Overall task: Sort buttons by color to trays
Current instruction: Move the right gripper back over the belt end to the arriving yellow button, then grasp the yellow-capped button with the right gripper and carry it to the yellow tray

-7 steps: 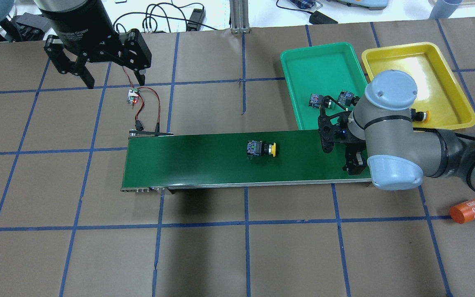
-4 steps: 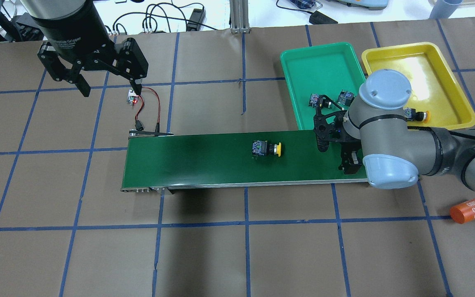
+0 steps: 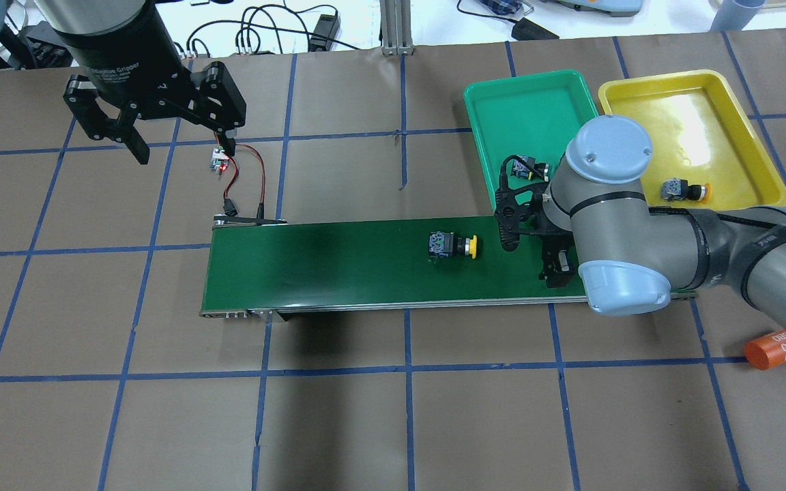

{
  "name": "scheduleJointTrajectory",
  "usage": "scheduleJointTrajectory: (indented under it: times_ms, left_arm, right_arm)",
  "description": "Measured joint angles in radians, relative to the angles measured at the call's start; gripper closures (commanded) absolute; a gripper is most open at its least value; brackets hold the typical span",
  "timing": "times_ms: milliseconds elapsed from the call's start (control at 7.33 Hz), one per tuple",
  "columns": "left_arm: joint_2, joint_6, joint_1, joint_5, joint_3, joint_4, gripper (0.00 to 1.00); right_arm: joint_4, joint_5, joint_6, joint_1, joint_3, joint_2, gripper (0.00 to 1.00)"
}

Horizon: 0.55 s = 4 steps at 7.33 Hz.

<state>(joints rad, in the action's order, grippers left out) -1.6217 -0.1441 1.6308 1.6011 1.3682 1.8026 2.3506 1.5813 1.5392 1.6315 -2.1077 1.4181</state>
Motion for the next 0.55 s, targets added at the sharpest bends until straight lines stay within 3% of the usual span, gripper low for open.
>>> scheduleJointTrajectory:
  times_ms: [545]
  left_arm:
    - [0.006, -0.001, -0.002, -0.003, 0.0, 0.004, 0.0]
  right_arm:
    - [0.031, 0.013, -0.027, 0.065, 0.005, -0.01, 0.0]
